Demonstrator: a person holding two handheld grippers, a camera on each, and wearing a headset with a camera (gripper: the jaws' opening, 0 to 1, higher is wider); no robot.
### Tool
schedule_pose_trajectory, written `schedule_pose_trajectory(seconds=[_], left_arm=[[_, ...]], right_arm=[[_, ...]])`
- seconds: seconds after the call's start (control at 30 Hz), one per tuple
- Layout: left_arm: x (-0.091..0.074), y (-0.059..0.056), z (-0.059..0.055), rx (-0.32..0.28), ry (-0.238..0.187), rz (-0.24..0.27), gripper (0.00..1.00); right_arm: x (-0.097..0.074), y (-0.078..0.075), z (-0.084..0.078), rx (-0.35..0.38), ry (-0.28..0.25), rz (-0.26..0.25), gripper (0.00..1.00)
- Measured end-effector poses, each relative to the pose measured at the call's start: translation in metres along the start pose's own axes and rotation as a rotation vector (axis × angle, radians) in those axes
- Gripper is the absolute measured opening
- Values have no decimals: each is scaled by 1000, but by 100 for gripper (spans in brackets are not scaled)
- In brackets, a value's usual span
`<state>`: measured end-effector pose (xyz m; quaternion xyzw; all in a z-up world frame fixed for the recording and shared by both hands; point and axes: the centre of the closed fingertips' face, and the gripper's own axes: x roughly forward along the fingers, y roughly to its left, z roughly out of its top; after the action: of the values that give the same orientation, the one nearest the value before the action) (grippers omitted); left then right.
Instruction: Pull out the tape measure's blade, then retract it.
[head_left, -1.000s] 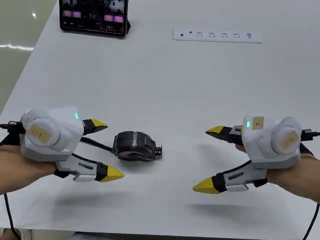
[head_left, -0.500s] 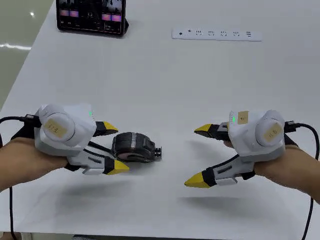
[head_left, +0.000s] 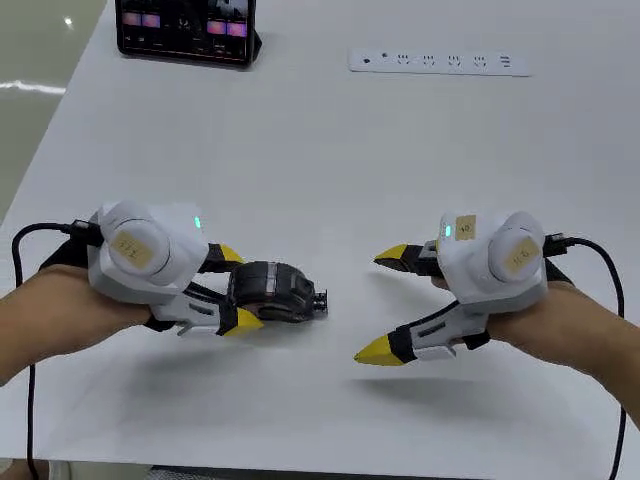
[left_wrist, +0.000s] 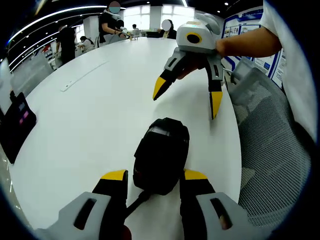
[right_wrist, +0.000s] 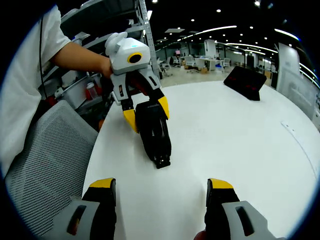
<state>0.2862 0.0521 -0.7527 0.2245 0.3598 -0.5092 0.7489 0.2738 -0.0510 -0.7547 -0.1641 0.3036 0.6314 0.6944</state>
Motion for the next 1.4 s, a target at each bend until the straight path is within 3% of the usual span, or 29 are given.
schedule_pose_trajectory(seconds=[0.87,1.07,1.4], left_arm=[[4,-2,0,53,29,-7,28],[5,-1,-2,63,54,-3,27],[5,1,-4,70,62,-2,27]], right_arm=[[14,-1,3,-14,-14,20,64],[19,-1,5,-26,-26,26,58],[31,-7,11,-45,-58,26,40]])
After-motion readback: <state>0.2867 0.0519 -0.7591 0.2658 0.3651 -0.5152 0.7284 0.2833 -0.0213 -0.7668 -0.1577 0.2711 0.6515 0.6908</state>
